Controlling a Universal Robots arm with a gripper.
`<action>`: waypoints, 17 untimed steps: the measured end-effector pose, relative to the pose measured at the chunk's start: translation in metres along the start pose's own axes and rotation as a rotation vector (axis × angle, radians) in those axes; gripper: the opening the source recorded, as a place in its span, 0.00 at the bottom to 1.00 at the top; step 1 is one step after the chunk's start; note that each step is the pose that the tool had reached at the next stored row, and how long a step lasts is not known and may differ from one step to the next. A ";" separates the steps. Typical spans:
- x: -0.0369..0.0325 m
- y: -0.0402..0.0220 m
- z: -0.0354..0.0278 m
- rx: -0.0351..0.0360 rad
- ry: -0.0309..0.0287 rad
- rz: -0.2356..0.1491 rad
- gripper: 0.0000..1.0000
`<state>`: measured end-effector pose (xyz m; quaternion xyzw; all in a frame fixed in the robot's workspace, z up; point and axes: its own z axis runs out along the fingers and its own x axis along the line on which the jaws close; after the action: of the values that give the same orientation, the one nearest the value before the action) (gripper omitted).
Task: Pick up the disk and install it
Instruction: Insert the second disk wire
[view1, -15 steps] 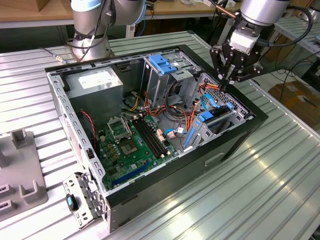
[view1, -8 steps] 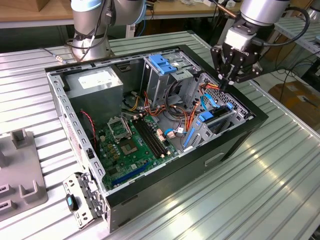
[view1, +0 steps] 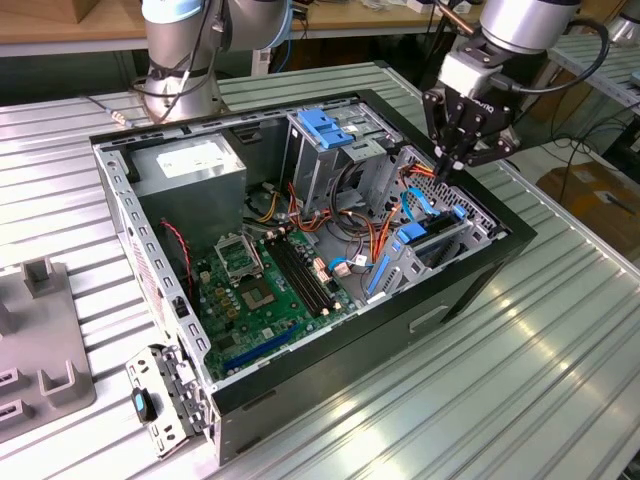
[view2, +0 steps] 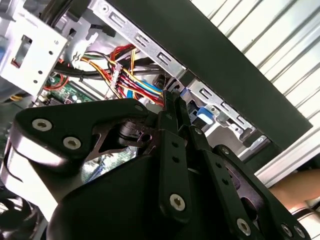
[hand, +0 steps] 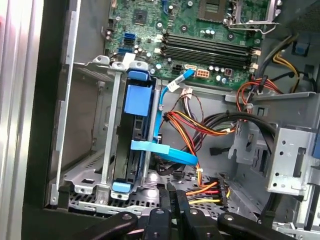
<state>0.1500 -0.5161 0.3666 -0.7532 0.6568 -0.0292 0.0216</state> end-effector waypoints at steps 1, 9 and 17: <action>0.0000 0.0000 0.0007 -0.0003 0.0014 0.020 0.16; 0.0021 0.0005 0.0038 -0.0017 0.0075 0.104 0.16; 0.0185 0.0030 0.0060 -0.0020 0.0090 0.127 0.16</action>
<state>0.1499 -0.5348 0.3607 -0.7100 0.7033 -0.0305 0.0197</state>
